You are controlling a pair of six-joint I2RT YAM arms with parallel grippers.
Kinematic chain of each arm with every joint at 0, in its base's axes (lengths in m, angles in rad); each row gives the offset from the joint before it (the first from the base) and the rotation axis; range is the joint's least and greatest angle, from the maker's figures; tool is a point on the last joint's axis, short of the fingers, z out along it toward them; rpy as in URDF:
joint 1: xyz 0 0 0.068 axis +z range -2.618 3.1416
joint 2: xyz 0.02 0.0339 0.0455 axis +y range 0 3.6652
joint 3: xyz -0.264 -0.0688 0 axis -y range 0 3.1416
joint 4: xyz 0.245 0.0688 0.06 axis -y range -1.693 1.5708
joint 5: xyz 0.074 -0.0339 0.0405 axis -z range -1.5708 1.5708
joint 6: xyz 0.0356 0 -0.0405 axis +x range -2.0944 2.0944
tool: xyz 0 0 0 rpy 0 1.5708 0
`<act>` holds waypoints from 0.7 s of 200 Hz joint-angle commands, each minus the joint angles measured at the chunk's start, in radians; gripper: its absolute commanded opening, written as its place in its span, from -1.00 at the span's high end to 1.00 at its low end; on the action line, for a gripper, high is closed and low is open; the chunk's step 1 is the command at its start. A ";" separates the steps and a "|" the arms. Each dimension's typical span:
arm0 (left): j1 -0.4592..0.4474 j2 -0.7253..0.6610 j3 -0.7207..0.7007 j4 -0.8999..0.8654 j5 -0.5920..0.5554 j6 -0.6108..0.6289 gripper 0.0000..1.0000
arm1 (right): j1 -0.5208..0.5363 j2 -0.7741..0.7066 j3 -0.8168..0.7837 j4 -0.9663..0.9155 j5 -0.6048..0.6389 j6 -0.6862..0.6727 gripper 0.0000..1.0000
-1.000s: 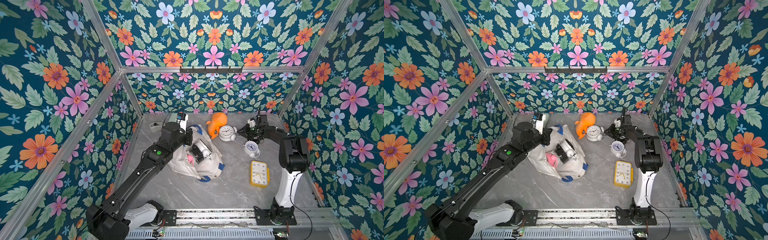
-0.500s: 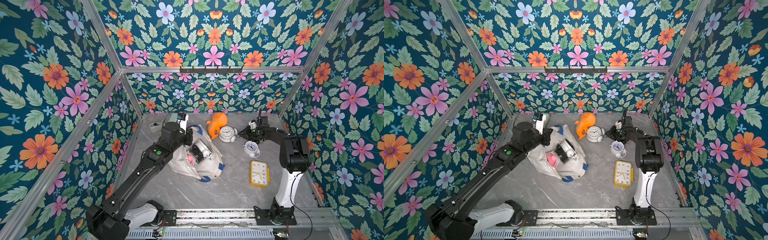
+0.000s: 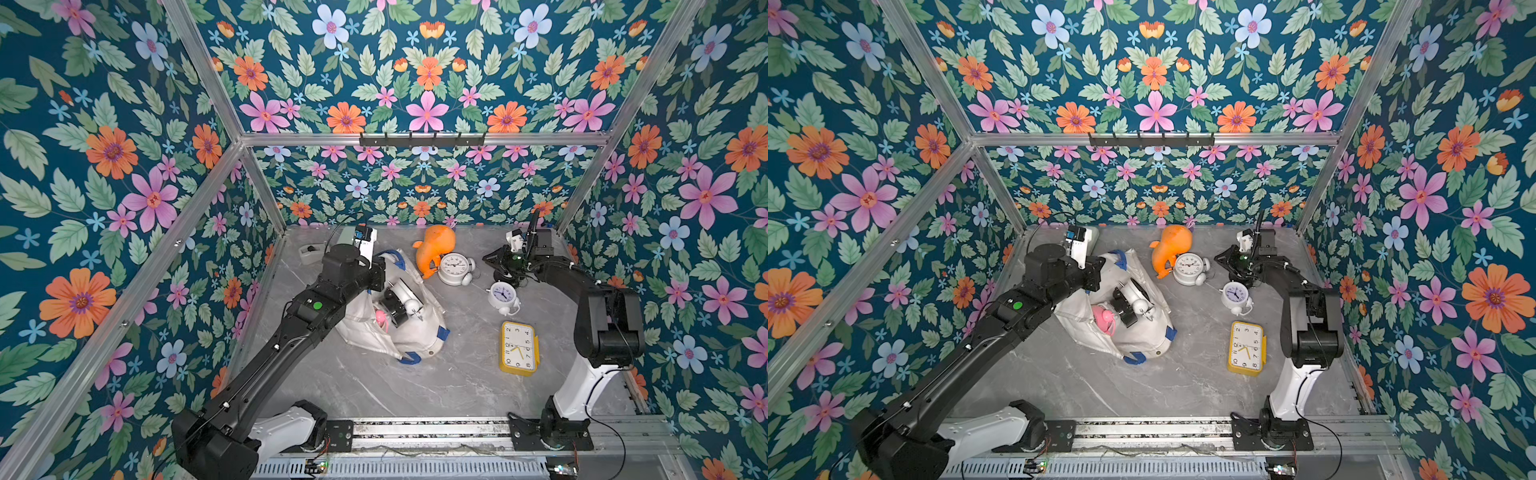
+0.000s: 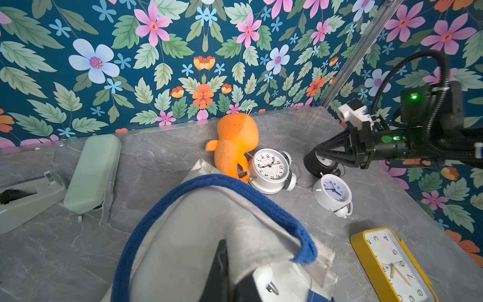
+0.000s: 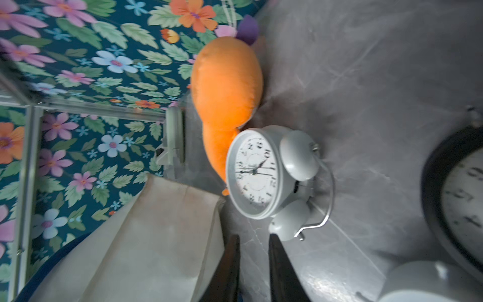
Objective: Take the alarm clock out of the canvas bag
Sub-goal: Place the alarm at the center of the board.
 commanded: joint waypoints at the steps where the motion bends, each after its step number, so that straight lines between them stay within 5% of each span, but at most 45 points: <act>1: 0.001 -0.006 0.014 0.066 -0.001 0.003 1.00 | 0.002 -0.050 -0.049 0.150 -0.149 0.034 0.56; 57: 0.000 0.004 0.024 0.066 0.005 0.006 1.00 | 0.047 -0.234 -0.217 0.357 -0.304 0.128 0.52; 140: 0.000 0.022 0.031 0.066 0.014 0.007 1.00 | 0.273 -0.495 -0.283 0.116 -0.277 -0.119 0.46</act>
